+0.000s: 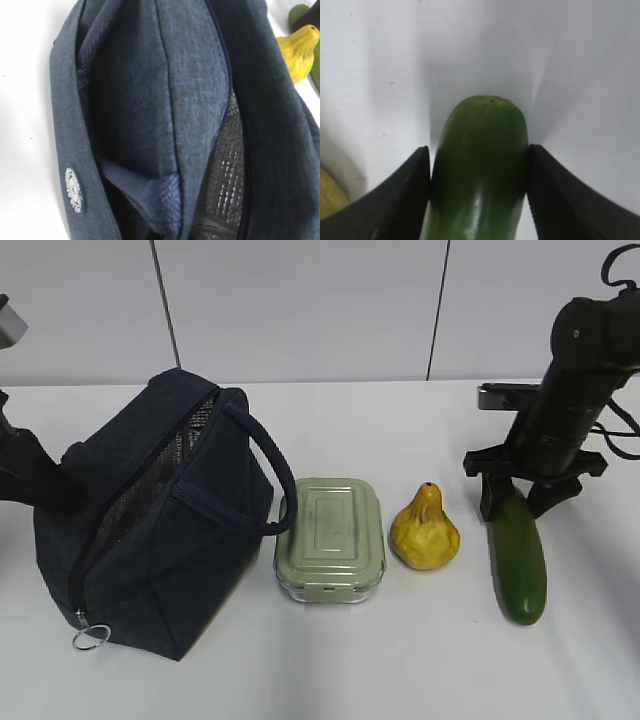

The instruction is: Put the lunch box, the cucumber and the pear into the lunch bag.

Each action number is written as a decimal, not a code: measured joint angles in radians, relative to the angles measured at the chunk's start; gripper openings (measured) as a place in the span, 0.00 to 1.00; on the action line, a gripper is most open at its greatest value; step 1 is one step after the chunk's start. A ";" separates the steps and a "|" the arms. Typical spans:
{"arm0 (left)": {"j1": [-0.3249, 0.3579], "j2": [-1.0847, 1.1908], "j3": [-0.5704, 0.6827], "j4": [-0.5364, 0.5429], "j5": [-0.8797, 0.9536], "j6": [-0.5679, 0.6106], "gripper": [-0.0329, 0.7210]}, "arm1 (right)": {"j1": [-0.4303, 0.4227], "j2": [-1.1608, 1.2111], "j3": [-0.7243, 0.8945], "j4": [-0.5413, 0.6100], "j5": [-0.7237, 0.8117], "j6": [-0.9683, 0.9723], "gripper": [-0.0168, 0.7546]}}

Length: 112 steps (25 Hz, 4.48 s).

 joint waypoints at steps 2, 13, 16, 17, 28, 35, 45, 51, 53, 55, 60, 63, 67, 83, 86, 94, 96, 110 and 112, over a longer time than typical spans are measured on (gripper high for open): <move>0.000 0.000 0.000 0.000 0.000 0.000 0.05 | 0.009 0.000 -0.002 0.000 0.002 -0.007 0.56; 0.000 0.000 0.000 0.000 -0.001 0.000 0.05 | 0.015 -0.112 -0.061 0.001 0.027 -0.019 0.51; 0.000 0.000 0.000 0.000 -0.001 0.000 0.05 | 0.015 -0.189 -0.126 0.077 0.092 -0.071 0.51; 0.000 0.000 0.000 0.000 -0.001 0.000 0.05 | 0.015 -0.208 -0.149 0.127 0.114 -0.093 0.51; 0.000 0.000 0.000 -0.005 -0.001 -0.002 0.05 | 0.239 -0.292 -0.202 0.916 -0.043 -0.614 0.51; 0.000 0.000 0.000 -0.009 -0.001 -0.008 0.05 | 0.450 -0.225 -0.202 1.112 -0.338 -0.986 0.51; 0.000 0.000 0.000 -0.014 -0.001 -0.008 0.04 | 0.472 -0.073 -0.202 1.335 -0.386 -1.336 0.51; 0.000 0.000 0.000 -0.015 -0.001 -0.008 0.04 | 0.472 -0.051 -0.202 1.307 -0.376 -1.343 0.70; 0.000 0.000 0.000 -0.015 -0.001 -0.008 0.04 | 0.472 -0.055 -0.202 1.273 -0.370 -1.340 0.82; 0.000 0.000 0.000 -0.015 -0.001 -0.008 0.04 | 0.472 -0.071 -0.202 1.214 -0.365 -1.327 0.85; 0.000 0.000 0.000 -0.015 -0.001 -0.008 0.04 | 0.451 -0.150 -0.202 1.033 -0.357 -1.189 0.81; 0.000 0.000 0.000 -0.014 -0.001 -0.008 0.04 | 0.394 -0.200 -0.204 0.765 -0.335 -0.903 0.79; 0.000 0.000 0.000 -0.014 -0.001 -0.010 0.04 | 0.288 -0.219 -0.204 0.363 -0.172 -0.450 0.77; 0.000 0.000 0.000 -0.012 -0.001 -0.010 0.04 | 0.244 -0.060 -0.204 -0.026 0.242 -0.126 0.70; 0.000 0.000 0.000 -0.011 -0.001 -0.010 0.04 | 0.244 -0.033 -0.204 -0.019 0.258 -0.124 0.69; 0.000 0.000 0.000 -0.008 -0.001 -0.010 0.04 | 0.244 0.014 -0.208 0.001 0.286 -0.148 0.33; 0.000 0.000 0.000 -0.008 -0.001 -0.010 0.04 | 0.244 0.014 -0.208 0.001 0.286 -0.148 0.25; 0.000 0.000 0.000 -0.007 0.000 -0.011 0.04 | 0.299 -0.279 -0.275 0.706 0.072 -0.612 0.25; 0.000 0.000 0.000 -0.007 0.000 -0.014 0.04 | 0.337 -0.277 -0.275 0.807 0.044 -0.706 0.25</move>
